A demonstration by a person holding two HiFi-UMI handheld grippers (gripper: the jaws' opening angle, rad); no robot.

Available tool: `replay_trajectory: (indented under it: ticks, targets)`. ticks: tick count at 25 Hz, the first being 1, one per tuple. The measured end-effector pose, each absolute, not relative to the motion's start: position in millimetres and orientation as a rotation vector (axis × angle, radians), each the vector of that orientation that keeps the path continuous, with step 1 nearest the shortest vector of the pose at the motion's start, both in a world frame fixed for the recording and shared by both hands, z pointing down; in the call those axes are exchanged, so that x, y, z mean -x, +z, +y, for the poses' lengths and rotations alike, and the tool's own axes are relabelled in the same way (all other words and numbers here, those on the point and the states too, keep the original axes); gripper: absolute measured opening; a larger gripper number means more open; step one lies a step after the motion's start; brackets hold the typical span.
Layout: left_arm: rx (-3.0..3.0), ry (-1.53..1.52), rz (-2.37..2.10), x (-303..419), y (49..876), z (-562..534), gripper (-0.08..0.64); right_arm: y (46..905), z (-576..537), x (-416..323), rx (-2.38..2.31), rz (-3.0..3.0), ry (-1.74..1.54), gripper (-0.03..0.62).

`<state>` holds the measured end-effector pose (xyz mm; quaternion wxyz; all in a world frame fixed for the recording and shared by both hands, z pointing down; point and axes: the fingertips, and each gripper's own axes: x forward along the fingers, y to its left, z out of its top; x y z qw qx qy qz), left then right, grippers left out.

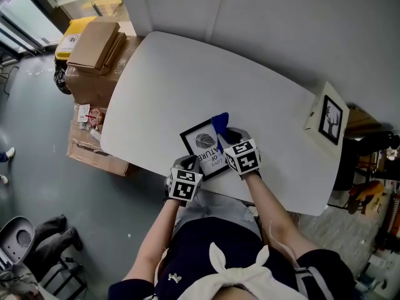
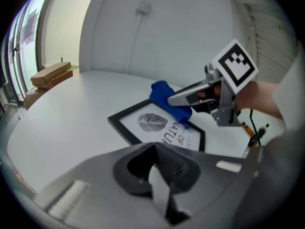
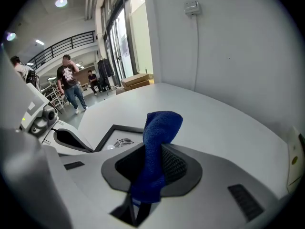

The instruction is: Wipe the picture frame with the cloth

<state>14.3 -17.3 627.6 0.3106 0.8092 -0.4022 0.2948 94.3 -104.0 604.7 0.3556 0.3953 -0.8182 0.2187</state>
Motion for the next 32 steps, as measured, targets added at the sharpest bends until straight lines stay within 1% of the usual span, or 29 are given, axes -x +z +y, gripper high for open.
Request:
replay_trajectory:
  ticks: [9, 21, 32]
  targets:
    - [-2.106, 0.826, -0.988, -14, 630, -15, 0.003, 617, -110, -95, -1.023, -2.089, 0.588, 0.083]
    - [-2.151, 0.878, -0.997, -16, 630, -14, 0.003, 622, -116, -86, -1.014, -2.095, 0.575, 0.083]
    - [-2.123, 0.823, -0.963, -14, 628, -16, 0.003, 621, -118, -75, -0.998, -2.117, 0.596, 0.083]
